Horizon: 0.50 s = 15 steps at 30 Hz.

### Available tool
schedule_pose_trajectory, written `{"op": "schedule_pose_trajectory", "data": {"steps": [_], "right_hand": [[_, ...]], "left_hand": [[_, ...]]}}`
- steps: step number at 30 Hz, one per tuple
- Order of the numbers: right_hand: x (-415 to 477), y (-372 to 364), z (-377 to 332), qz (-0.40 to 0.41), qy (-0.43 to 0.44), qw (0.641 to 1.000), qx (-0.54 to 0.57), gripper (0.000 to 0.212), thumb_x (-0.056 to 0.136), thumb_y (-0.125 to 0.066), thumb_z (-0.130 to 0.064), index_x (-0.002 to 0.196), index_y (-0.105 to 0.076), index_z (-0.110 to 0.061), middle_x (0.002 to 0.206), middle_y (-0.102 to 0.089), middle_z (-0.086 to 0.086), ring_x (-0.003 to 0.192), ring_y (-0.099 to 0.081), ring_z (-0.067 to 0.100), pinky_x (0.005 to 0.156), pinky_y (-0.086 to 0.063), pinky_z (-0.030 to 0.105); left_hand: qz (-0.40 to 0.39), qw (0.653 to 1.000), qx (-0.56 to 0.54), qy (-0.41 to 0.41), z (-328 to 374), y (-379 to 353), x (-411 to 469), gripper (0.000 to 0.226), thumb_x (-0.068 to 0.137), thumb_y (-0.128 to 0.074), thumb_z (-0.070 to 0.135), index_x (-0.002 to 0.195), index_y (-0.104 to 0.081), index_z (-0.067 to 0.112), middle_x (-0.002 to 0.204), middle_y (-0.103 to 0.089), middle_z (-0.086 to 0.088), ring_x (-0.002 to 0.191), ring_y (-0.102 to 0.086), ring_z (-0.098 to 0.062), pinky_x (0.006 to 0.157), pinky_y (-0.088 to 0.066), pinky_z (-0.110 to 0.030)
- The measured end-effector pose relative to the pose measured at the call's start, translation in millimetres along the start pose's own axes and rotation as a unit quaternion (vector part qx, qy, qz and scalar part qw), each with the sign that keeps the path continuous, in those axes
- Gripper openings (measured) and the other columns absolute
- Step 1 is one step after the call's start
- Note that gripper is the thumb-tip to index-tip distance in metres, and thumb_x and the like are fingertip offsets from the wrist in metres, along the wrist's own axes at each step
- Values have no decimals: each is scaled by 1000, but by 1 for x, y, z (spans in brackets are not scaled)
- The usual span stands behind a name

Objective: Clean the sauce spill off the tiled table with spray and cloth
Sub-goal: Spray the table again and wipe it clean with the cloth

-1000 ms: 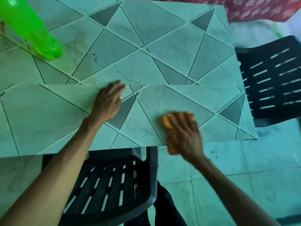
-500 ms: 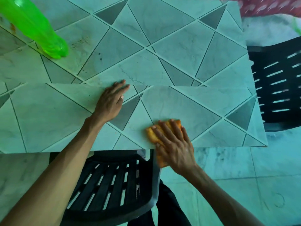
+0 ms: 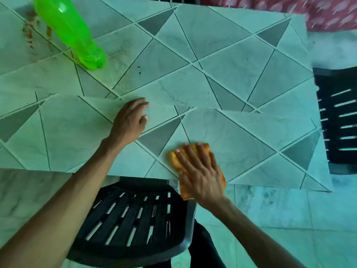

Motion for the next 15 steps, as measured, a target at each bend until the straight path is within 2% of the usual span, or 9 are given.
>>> {"op": "schedule_pose_trajectory", "data": {"steps": [3, 6, 8, 10, 13, 15], "right_hand": [[-4, 13, 76, -16, -126, 992, -16, 58, 102, -22, -54, 158, -16, -41, 167, -12, -9, 155, -3, 28, 119, -21, 56], [62, 27, 96, 24, -234, 971, 35, 57, 104, -26, -51, 158, -15, -37, 168, -6, -7, 154, 3, 31, 120, -13, 60], [112, 24, 58, 45, -224, 971, 69, 58, 104, -29, -49, 159, -13, -37, 168, -4, -6, 154, 6, 31, 121, -8, 61], [129, 12, 0, 45, -169, 982, 69, 60, 103, -28, -51, 159, -12, -38, 168, -5, -7, 155, 7, 29, 122, -6, 59], [80, -11, -72, 18, -100, 994, 29, 60, 102, -32, -51, 158, -11, -43, 167, -7, -13, 155, 4, 23, 123, -10, 54], [36, -14, -73, 9, -75, 997, 20, 57, 104, -31, -53, 157, -12, -46, 166, -8, -17, 155, 3, 19, 123, -13, 51]], "left_hand": [[13, 1000, 25, -10, -16, 9, -18, 45, 92, -57, 16, 137, -52, 12, 147, -47, -4, 135, -42, -25, 109, -37, -41], [22, 999, 29, -19, -23, 11, -29, 45, 96, -49, 21, 140, -49, 12, 149, -44, -2, 138, -38, -24, 112, -34, -40], [22, 999, 24, -24, -27, 10, -31, 46, 96, -42, 23, 140, -50, 12, 149, -45, -3, 139, -38, -24, 113, -33, -40], [12, 999, 21, -38, -30, 8, -28, 47, 96, -39, 23, 139, -51, 11, 149, -46, -3, 138, -40, -25, 113, -34, -41], [-6, 998, 24, -65, -37, 10, -24, 48, 94, -38, 22, 139, -52, 12, 148, -46, -2, 136, -42, -24, 112, -36, -42], [-7, 997, 20, -79, -38, 13, -23, 48, 94, -40, 22, 141, -50, 14, 149, -45, 0, 137, -41, -23, 112, -35, -40]]}}
Point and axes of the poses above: each hand's wrist, its own x-axis towards the middle knuckle, its own y-axis out of the back of the hand, z = x × y, the point moved 8 cm from there along x, towards the middle knuckle
